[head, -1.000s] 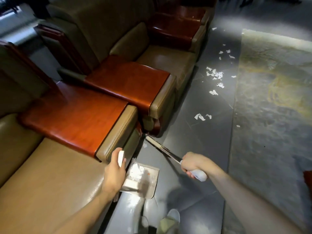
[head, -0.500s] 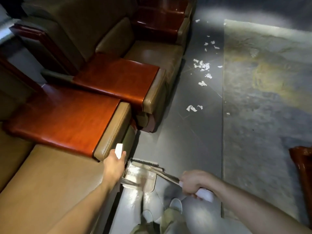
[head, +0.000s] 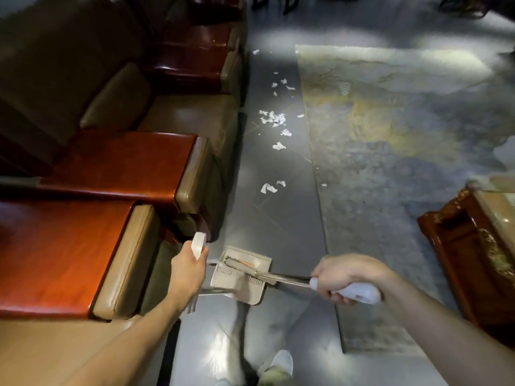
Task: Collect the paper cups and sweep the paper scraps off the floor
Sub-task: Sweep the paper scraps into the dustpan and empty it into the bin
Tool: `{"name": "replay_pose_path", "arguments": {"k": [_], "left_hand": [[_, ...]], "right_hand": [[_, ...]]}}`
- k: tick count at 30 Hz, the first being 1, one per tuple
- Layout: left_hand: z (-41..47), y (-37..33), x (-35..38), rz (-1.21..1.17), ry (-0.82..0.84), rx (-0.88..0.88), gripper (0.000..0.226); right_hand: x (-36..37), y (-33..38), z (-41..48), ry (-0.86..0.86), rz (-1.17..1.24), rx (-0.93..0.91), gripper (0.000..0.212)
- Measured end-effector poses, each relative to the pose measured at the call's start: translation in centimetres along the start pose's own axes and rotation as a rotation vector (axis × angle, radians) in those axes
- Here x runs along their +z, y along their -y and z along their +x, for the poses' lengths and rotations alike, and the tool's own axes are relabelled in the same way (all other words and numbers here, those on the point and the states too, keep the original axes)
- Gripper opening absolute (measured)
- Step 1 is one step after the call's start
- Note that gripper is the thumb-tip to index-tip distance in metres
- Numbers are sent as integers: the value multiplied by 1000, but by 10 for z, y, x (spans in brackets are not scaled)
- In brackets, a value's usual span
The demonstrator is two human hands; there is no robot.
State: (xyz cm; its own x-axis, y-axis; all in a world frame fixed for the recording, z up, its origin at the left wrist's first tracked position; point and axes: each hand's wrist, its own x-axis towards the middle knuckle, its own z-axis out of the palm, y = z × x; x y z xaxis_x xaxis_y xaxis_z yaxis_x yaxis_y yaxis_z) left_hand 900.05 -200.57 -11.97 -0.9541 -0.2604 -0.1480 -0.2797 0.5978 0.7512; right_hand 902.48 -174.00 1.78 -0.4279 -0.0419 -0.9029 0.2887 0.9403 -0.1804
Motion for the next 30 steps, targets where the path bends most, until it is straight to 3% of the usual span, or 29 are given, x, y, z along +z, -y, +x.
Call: {"name": "replay_pose_path", "arguments": {"k": [14,25,30], "left_hand": [[151,-192,76,-191,-53,174,22],[391,-306,118,-237,-18,221,17],[493,-371,141,-236,16,239,20]], "right_hand": [[-185,-72,1,-302,409,7,18],[-438,-34,99,-371,657,-46,34],[-548,-14,140,-383,818,-104,30]]}}
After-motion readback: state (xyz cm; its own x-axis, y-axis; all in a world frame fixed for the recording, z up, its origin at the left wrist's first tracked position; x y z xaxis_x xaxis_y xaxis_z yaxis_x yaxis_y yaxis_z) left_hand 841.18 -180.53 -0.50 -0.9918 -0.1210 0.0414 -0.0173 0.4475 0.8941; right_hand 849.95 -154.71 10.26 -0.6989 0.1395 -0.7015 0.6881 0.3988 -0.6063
